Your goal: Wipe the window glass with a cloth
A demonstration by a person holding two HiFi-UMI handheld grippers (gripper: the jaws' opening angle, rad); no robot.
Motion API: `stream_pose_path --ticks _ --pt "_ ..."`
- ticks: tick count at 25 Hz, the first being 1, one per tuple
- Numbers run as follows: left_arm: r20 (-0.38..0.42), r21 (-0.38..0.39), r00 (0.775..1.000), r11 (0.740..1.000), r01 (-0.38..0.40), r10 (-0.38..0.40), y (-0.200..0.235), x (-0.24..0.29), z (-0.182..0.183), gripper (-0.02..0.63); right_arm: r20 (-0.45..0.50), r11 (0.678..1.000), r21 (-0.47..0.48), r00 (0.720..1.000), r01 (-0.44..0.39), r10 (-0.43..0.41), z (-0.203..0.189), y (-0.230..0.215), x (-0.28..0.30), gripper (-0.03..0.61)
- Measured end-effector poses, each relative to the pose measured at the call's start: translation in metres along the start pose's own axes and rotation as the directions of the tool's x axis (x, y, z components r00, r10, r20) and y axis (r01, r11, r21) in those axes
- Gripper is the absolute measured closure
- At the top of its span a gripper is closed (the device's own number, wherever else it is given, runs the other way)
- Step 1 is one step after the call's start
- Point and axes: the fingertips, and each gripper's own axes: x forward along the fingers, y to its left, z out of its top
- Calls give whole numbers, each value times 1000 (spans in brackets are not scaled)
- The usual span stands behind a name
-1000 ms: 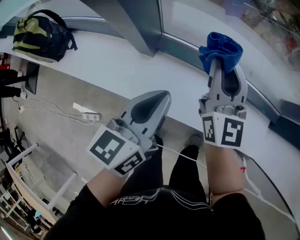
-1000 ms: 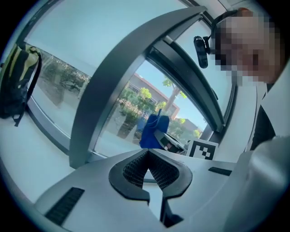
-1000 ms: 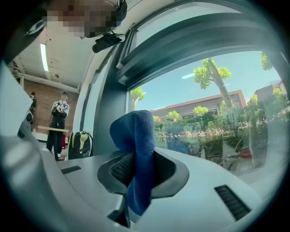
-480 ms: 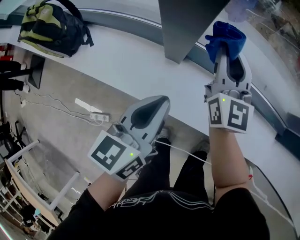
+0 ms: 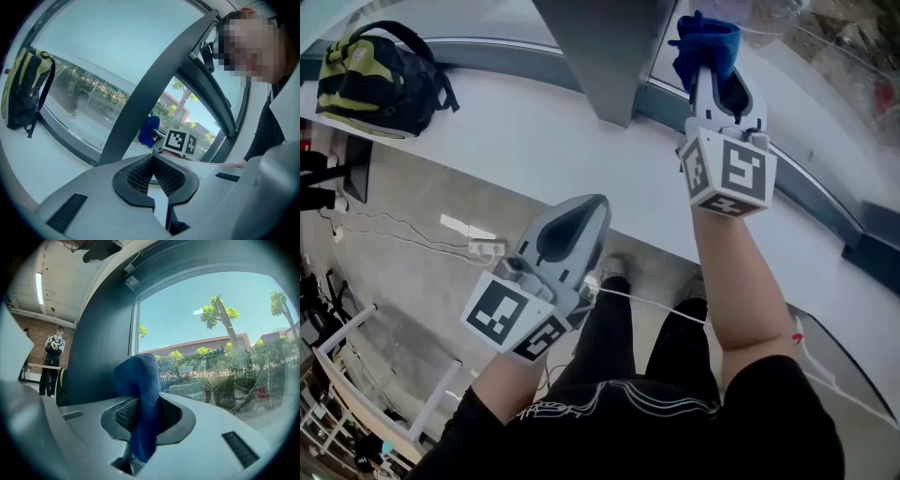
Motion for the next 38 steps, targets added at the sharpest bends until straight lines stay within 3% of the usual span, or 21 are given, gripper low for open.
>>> stream_pose_path --ticks 8,23,38 --pt "-16 30 999 999 29 -28 -55 32 -16 609 -5 999 -55 1000 5 -5 -3 -57 -42 515" --pt "-99 53 984 987 151 -145 -228 145 -84 607 -13 986 -72 989 149 -150 -17 -273 -184 515" --pt "-166 58 954 963 264 -251 -373 247 -154 607 18 969 -93 973 229 -229 -35 -434 -289 515"
